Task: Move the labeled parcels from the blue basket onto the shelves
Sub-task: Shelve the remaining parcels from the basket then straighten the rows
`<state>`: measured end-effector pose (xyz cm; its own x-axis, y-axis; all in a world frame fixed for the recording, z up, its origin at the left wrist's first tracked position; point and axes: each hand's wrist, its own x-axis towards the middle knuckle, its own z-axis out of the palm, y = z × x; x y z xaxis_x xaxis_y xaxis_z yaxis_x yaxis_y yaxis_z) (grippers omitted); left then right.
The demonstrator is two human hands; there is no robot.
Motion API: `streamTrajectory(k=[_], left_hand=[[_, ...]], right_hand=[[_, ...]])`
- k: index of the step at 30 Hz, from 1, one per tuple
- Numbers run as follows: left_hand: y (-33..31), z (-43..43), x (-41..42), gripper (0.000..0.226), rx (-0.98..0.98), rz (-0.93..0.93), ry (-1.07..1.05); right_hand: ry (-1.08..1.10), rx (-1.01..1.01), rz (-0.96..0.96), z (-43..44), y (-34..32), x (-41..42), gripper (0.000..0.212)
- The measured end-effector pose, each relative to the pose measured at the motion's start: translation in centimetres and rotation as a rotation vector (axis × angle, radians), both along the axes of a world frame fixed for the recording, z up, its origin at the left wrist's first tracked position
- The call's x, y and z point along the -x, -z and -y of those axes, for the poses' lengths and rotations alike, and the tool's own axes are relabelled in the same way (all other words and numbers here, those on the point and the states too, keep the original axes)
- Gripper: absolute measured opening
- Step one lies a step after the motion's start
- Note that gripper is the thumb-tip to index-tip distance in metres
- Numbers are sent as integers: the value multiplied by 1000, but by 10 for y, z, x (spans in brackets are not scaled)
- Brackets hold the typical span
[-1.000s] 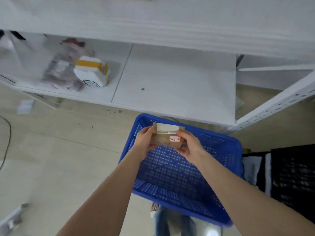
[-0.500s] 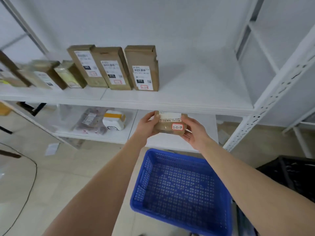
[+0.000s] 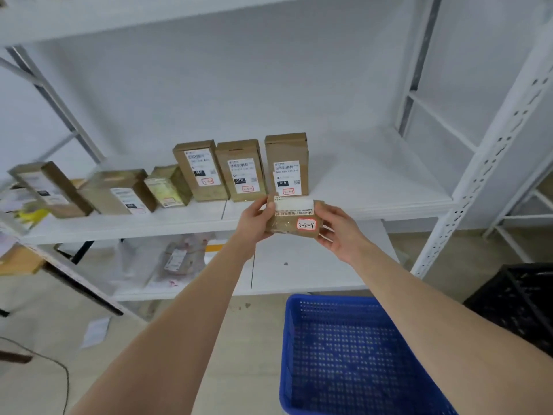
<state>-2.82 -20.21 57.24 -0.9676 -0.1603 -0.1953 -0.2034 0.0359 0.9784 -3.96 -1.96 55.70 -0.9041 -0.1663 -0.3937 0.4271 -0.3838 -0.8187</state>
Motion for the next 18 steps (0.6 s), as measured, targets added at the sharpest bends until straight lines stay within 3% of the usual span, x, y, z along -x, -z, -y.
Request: streamTrajectory(k=[4, 9, 18], left_hand=[[-10, 22, -15, 31, 40, -3, -9], [-9, 49, -40, 15, 64, -11, -95], [1, 143, -59, 36, 180, 37, -250]], right_hand=[[-6, 12, -16, 24, -5, -13, 35], [-76, -12, -51, 56, -6, -25, 36], [-187, -93, -76, 154, -10, -35, 24]])
